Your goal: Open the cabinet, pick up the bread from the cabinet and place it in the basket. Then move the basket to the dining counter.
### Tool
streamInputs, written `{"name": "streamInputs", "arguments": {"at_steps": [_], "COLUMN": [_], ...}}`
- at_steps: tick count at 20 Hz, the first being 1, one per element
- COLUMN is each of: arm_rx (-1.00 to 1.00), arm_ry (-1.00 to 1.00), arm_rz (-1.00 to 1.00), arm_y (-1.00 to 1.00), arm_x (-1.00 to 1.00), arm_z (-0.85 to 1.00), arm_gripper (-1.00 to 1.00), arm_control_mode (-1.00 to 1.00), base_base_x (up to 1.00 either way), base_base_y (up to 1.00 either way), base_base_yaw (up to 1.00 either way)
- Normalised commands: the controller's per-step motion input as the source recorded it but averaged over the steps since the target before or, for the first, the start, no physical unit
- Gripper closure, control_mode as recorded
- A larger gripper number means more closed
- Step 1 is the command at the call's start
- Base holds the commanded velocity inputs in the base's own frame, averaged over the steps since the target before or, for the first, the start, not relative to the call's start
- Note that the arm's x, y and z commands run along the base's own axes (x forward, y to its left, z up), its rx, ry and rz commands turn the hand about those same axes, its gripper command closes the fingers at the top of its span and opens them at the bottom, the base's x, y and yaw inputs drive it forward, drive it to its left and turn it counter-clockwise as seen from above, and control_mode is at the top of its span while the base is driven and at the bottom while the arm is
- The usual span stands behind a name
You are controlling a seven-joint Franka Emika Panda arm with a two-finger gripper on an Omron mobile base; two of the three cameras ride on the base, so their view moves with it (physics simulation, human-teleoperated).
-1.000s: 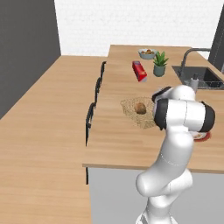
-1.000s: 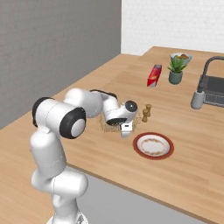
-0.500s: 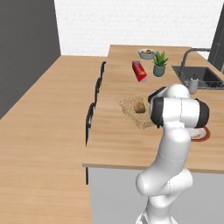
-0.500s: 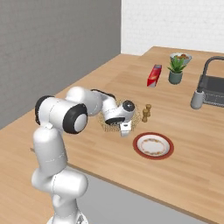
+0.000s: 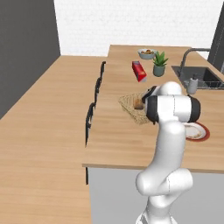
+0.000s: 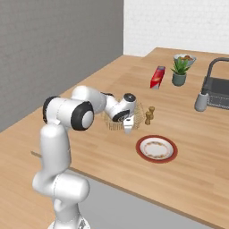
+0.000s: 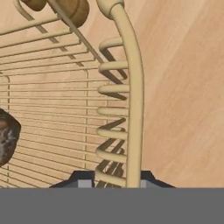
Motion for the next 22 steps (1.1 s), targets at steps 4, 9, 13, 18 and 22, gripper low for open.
{"name": "streamInputs", "arguments": {"at_steps": [4, 9, 13, 18, 22], "arm_rx": [0.00, 0.00, 0.02, 0.06, 0.04], "arm_ry": [0.13, 0.03, 0.00, 0.00, -0.07], "arm_rz": [0.00, 0.00, 0.00, 0.01, 0.01], "arm_y": [0.00, 0.00, 0.00, 0.00, 0.00], "arm_x": [0.03, 0.00, -0.11, -0.34, -0.59], "arm_z": [-0.51, -0.20, 0.00, 0.18, 0.73], "arm_gripper": [-1.00, -1.00, -1.00, -1.00, -1.00], "arm_control_mode": [-1.00, -1.00, -1.00, -1.00, -1.00], "base_base_x": [0.00, 0.00, 0.00, 0.00, 0.00], "base_base_y": [0.00, 0.00, 0.00, 0.00, 0.00], "base_base_yaw": [0.00, 0.00, 0.00, 0.00, 0.00]}}
